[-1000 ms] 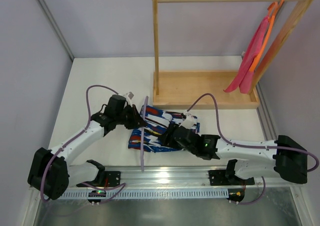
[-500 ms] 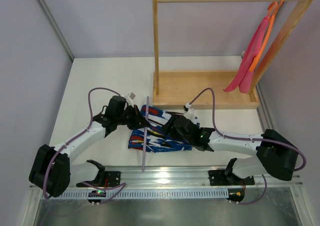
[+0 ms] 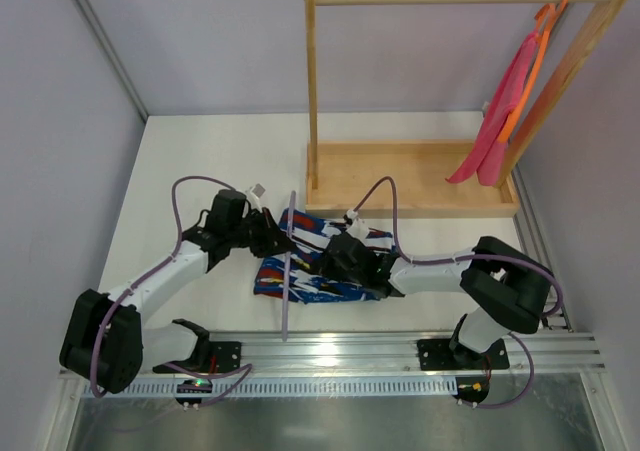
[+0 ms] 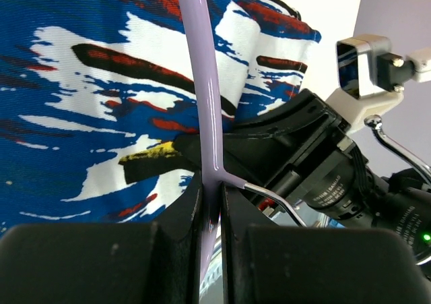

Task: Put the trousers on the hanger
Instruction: Place trousers on hanger

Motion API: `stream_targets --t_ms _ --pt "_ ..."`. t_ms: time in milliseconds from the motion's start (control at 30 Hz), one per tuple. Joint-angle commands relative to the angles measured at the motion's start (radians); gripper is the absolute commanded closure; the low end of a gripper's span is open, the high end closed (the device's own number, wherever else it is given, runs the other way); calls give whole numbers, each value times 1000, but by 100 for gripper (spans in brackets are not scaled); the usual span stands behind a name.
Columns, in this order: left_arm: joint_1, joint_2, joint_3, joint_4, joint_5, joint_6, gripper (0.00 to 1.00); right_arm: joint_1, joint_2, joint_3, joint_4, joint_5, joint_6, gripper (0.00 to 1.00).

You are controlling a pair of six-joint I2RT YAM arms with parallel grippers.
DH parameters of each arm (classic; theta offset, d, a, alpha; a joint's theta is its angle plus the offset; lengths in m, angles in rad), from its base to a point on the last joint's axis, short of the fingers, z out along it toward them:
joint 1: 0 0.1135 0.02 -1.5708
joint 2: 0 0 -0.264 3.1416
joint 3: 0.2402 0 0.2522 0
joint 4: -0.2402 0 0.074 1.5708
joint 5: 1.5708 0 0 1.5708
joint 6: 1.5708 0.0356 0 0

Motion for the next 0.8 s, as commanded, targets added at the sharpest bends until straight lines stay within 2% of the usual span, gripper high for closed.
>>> stream_targets --t_ms 0,67,100,233,433,600,700,767 --pt "44 14 -4 -141 -158 23 100 3 -36 70 -113 -31 -18 96" --pt "62 10 22 -210 -191 53 100 -18 -152 102 -249 30 -74 96" --pt "70 4 25 -224 -207 63 100 -32 -197 116 -404 47 -101 96" --pt "145 -33 -13 -198 -186 51 100 -124 -323 162 -652 84 -211 96" --pt "157 23 -29 -168 -202 49 100 -191 -423 21 -636 70 -259 97" --pt "156 92 -59 -47 -74 25 100 -192 -446 -32 -526 18 -309 96" --pt "157 134 -64 -46 -73 26 91 -192 -450 -13 -550 37 -316 96" --pt "157 155 -76 -40 -80 21 97 -192 -472 10 -593 63 -322 96"
